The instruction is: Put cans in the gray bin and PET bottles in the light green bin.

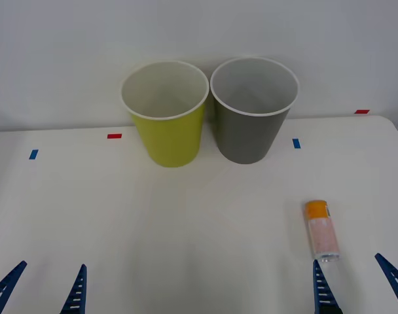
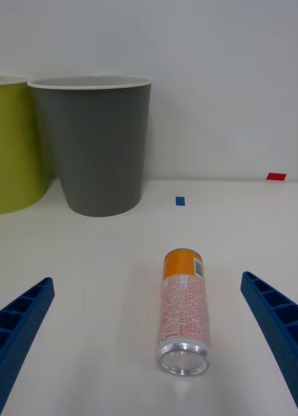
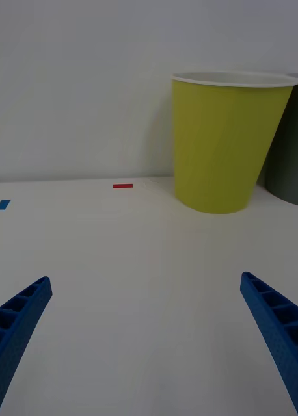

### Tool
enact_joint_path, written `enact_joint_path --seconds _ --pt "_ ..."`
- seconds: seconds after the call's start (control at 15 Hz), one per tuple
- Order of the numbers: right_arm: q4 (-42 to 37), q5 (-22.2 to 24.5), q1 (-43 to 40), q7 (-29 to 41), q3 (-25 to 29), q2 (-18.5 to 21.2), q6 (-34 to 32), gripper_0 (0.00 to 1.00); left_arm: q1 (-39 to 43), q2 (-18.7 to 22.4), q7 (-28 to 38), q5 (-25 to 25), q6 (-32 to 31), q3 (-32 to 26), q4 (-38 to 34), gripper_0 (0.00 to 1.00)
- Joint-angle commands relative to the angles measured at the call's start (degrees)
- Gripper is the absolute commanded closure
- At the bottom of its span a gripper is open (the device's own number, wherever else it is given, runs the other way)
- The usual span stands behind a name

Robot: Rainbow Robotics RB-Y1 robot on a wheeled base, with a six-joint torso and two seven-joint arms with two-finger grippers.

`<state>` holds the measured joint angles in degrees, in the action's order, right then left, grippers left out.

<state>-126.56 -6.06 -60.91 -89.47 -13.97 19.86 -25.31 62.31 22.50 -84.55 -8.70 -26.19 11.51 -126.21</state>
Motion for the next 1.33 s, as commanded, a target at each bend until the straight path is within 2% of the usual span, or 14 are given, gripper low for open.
enact_joint_path --seconds 0.07,1.2,1.33 --pt "0.0 0.0 0.0 0.0 0.0 0.0 0.0 0.0 0.0 0.0 0.0 0.0 0.0 0.0 0.0 0.0" --pt "0.0 0.0 0.0 0.0 0.0 0.0 0.0 0.0 0.0 0.0 0.0 0.0 0.0 0.0 0.0 0.0" --pt "1.8 0.4 -0.1 -0.1 -0.4 -1.8 0.6 0.0 0.0 0.0 0.0 0.0 0.0 0.0 0.0 0.0"
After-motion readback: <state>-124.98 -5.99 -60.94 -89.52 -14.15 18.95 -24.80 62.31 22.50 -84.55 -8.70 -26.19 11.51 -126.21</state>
